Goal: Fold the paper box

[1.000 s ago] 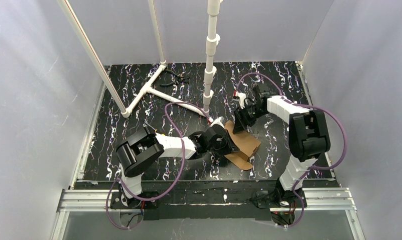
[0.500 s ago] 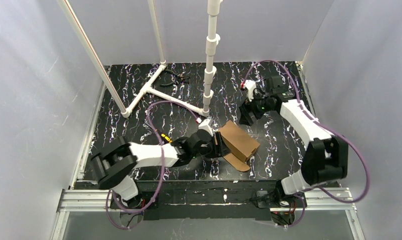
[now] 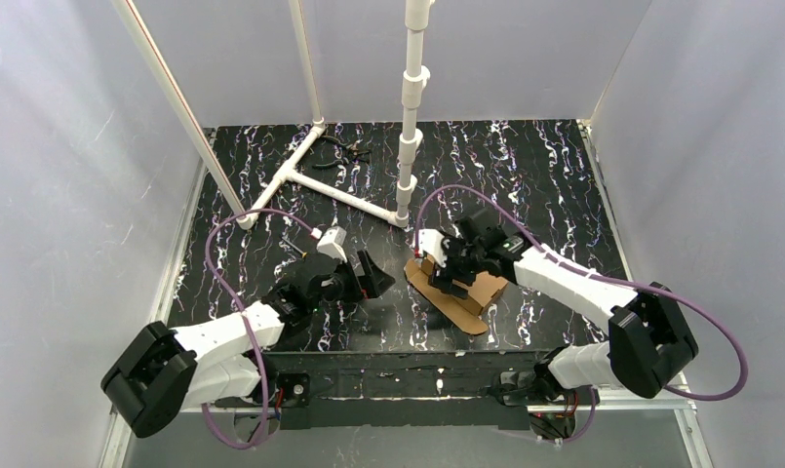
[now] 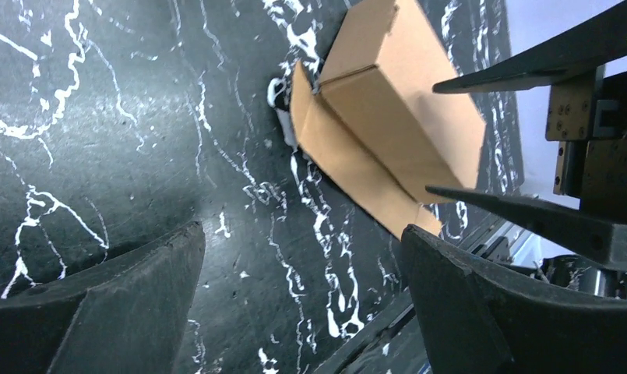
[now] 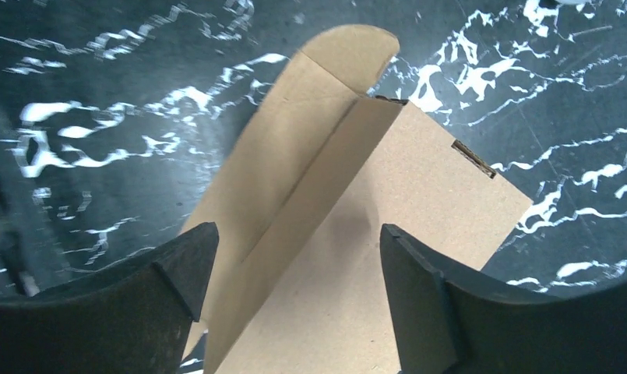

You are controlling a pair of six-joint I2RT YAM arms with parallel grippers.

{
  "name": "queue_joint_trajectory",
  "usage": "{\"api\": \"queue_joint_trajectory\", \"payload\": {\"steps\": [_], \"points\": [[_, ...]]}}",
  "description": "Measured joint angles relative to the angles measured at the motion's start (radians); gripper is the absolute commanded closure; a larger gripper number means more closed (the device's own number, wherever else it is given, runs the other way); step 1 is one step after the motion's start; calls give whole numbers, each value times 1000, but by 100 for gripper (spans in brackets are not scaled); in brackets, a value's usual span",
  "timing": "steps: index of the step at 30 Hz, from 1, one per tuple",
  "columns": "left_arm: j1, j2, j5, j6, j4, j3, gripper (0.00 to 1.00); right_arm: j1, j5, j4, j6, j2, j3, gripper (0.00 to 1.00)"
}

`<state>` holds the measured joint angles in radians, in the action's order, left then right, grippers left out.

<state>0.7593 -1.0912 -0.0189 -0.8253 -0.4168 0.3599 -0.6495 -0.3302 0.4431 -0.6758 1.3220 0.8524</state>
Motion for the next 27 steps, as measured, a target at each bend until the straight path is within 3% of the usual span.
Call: {"api": "queue_joint_trajectory", "payload": {"steps": [4, 9, 15, 22, 27], "points": [[-31, -68, -50, 4, -15, -7, 25, -53, 158, -79, 18, 14, -40, 29], [-45, -229, -82, 32, -47, 31, 44, -59, 235, -156, 28, 14, -76, 42], [-60, -391, -128, 67, -106, 121, 49, -63, 249, -215, 33, 14, -112, 53], [-64, -504, -177, 96, -150, 208, 50, -64, 249, -233, 33, 15, -117, 54], [-64, -585, -210, 85, -187, 261, 59, -64, 245, -233, 33, 15, -117, 54]]}}
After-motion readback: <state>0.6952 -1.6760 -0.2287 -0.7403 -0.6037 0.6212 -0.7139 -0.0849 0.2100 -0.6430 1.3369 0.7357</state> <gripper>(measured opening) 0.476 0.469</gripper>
